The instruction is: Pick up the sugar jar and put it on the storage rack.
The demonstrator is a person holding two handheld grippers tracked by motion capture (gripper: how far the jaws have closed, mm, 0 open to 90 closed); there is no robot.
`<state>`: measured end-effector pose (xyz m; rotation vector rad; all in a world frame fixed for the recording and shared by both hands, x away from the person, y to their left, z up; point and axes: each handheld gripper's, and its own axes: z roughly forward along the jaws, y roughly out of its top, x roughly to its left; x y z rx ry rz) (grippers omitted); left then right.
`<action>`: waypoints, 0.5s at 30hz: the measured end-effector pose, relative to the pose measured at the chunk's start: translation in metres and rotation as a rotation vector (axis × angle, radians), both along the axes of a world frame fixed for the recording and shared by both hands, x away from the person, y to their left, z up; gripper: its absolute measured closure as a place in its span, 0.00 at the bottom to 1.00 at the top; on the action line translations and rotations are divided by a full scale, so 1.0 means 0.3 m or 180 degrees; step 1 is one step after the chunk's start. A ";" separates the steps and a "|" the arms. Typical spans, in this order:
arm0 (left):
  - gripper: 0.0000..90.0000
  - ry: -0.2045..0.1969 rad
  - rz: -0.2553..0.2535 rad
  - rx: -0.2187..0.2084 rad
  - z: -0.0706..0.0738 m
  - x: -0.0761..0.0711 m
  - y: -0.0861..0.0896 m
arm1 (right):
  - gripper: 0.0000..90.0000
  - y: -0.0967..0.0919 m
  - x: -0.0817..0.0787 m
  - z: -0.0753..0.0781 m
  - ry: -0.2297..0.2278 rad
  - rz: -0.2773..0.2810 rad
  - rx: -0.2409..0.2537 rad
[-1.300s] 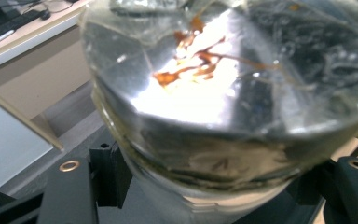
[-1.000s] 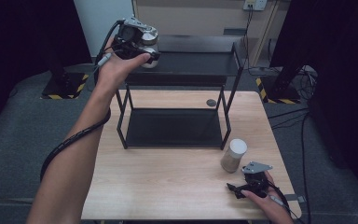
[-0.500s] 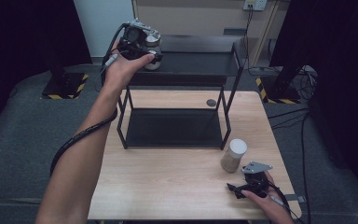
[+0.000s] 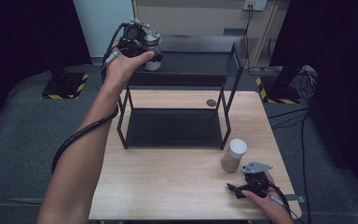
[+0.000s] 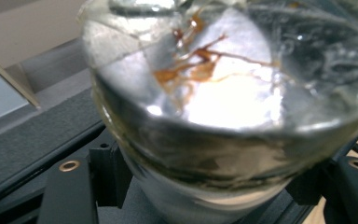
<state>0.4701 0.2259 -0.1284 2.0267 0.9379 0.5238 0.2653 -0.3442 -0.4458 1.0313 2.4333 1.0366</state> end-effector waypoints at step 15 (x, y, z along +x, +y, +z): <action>0.22 -0.0067 0.0068 -0.0063 -0.017 -0.014 0.003 | 0.01 0.000 0.000 0.000 -0.0003 0.0003 -0.0002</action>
